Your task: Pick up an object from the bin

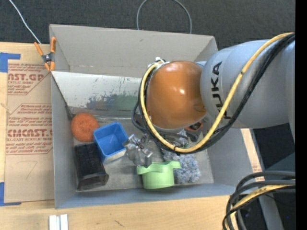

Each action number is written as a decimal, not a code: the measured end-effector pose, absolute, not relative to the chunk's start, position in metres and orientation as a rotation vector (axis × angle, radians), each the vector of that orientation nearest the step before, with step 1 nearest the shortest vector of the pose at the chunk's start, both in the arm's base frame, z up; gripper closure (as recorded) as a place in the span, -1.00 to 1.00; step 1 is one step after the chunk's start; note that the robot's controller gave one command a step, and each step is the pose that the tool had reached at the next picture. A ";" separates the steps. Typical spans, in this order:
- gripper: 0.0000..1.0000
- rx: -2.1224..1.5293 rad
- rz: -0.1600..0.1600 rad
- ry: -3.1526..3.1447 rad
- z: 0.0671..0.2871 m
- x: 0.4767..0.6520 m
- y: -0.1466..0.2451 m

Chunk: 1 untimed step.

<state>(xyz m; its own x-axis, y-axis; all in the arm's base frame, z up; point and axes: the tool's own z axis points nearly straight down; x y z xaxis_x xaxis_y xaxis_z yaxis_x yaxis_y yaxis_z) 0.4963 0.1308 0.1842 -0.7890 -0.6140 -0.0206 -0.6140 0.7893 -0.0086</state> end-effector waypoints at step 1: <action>1.00 -0.886 0.001 2.978 0.313 0.492 0.154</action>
Offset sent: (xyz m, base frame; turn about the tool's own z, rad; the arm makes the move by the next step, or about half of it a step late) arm -0.0055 0.0209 0.1241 0.0835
